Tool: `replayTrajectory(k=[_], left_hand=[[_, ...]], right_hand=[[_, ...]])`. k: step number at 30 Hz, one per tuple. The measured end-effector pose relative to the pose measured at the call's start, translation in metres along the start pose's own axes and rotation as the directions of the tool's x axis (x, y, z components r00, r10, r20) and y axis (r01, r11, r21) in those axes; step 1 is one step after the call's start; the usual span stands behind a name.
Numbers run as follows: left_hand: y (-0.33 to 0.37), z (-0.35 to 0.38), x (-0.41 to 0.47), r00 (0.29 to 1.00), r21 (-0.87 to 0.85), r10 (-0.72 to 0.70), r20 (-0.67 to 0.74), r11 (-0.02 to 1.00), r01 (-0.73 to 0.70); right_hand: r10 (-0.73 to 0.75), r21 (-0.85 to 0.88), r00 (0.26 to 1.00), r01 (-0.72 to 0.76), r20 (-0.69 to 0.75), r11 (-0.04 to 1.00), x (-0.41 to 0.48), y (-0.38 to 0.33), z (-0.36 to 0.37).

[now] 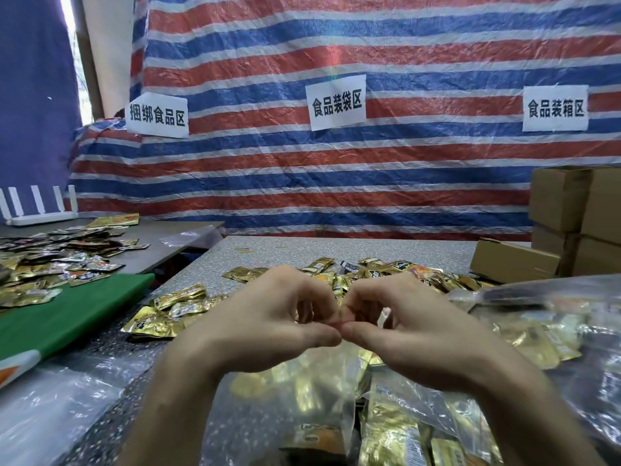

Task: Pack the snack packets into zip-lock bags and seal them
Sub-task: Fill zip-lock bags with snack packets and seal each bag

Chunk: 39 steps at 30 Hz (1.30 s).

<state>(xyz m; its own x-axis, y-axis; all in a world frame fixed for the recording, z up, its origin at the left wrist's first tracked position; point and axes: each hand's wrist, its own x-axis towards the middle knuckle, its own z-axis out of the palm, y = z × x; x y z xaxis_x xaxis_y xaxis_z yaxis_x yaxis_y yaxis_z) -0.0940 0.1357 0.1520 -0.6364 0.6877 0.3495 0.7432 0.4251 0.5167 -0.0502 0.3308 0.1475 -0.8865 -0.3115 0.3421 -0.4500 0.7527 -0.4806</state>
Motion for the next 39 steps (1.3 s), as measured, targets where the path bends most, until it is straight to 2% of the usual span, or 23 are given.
replayTrajectory(k=[3, 9, 14, 18, 21, 24, 31, 33, 36, 39], left_hand=[[0.002, 0.000, 0.002, 0.999, 0.008, 0.017, -0.038, 1.000, -0.017], [0.002, -0.006, -0.005, 1.000, -0.024, -0.028, -0.008, 0.999, 0.028], [0.002, -0.007, -0.006, 0.996, 0.106, -0.071, -0.046, 0.992, 0.075], [0.005, -0.001, -0.002, 0.999, 0.143, -0.043, -0.028, 0.989, 0.047], [0.003, -0.004, -0.002, 0.999, 0.057, -0.045, -0.019, 0.997, 0.046], [-0.003, -0.012, -0.008, 0.994, 0.008, -0.093, 0.053, 0.996, 0.093], [-0.002, -0.011, -0.007, 0.999, 0.096, -0.039, -0.007, 0.995, 0.040], [0.001, -0.008, -0.005, 1.000, 0.078, -0.027, 0.012, 0.997, 0.026], [0.001, -0.011, -0.007, 0.996, -0.004, -0.064, 0.055, 0.998, 0.065], [-0.002, -0.018, -0.013, 0.995, -0.017, -0.077, 0.059, 0.997, 0.078]], right_hand=[[-0.012, 0.004, 1.000, 0.012, 0.011, 1.000, 0.000, 0.000, -0.001], [0.018, -0.006, 1.000, -0.018, -0.017, 1.000, 0.000, 0.003, -0.003], [-0.029, 0.027, 1.000, 0.029, 0.000, 0.999, -0.001, 0.003, -0.002], [-0.066, 0.062, 0.998, 0.065, 0.018, 0.996, -0.001, 0.004, -0.001], [-0.067, 0.072, 0.998, 0.068, -0.007, 0.995, 0.001, 0.006, -0.001], [-0.053, 0.022, 0.999, 0.053, -0.004, 0.998, 0.002, 0.006, -0.001], [-0.051, -0.011, 0.998, 0.051, 0.036, 0.999, 0.001, 0.001, 0.004], [-0.071, -0.016, 0.997, 0.071, 0.027, 0.997, 0.002, 0.002, 0.005], [-0.043, -0.007, 0.999, 0.043, 0.009, 0.999, 0.004, 0.004, 0.002], [-0.008, -0.014, 1.000, 0.008, 0.010, 1.000, 0.002, 0.004, 0.001]])
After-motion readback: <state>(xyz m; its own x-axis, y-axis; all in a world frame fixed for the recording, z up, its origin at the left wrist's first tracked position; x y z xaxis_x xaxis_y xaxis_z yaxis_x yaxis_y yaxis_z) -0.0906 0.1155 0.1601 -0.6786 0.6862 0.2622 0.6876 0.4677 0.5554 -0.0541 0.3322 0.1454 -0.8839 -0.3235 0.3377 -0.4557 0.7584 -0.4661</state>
